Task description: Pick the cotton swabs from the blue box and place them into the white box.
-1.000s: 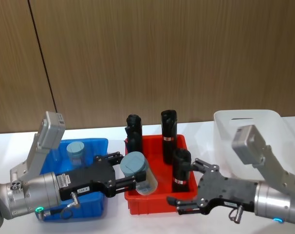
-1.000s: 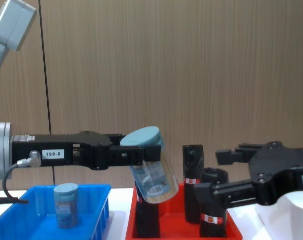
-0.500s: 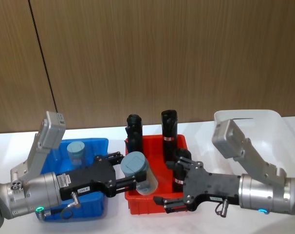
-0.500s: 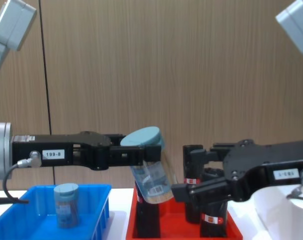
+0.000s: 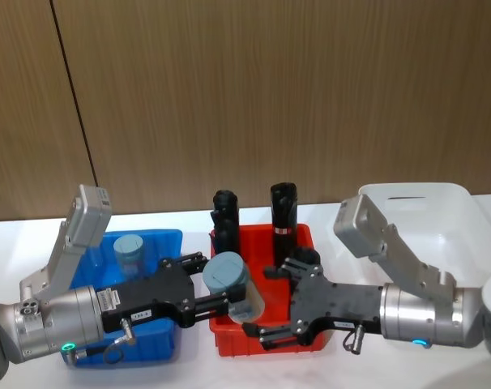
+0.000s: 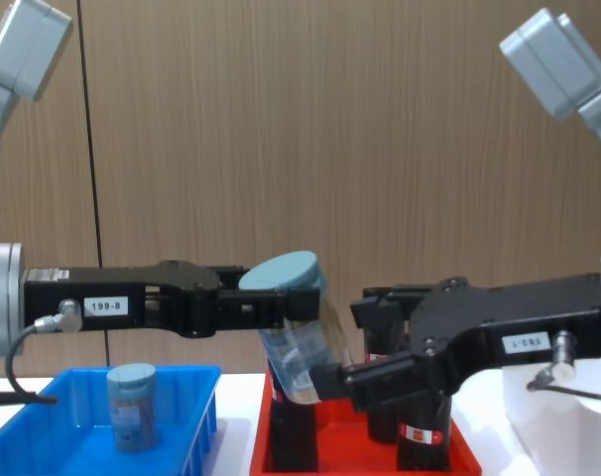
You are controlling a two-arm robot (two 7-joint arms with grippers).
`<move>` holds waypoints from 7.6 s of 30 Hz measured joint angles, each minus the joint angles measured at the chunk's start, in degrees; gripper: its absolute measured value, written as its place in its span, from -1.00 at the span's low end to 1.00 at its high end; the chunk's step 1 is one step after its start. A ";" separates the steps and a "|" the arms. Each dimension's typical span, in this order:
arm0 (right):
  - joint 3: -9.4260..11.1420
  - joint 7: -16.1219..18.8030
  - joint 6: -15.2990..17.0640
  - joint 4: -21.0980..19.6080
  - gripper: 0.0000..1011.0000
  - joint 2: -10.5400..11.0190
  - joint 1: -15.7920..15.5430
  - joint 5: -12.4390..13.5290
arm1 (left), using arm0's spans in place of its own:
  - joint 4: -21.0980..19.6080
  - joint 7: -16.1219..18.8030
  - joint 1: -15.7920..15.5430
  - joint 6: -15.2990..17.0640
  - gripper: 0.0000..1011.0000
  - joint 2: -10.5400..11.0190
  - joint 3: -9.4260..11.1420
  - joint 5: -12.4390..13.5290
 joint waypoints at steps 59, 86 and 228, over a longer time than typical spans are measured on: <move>-3.69 -0.60 -2.78 6.91 0.24 -2.37 4.31 0.49 | 0.00 -0.01 0.00 0.00 0.44 0.00 0.00 0.00; -2.34 -3.91 -3.62 7.73 0.24 0.61 3.49 2.44 | 0.00 0.00 0.00 0.00 0.99 0.00 0.00 0.00; 6.78 -48.13 -9.99 -12.24 0.98 1.64 -19.70 13.28 | -11.58 51.46 8.13 -6.63 0.99 -5.44 6.57 15.48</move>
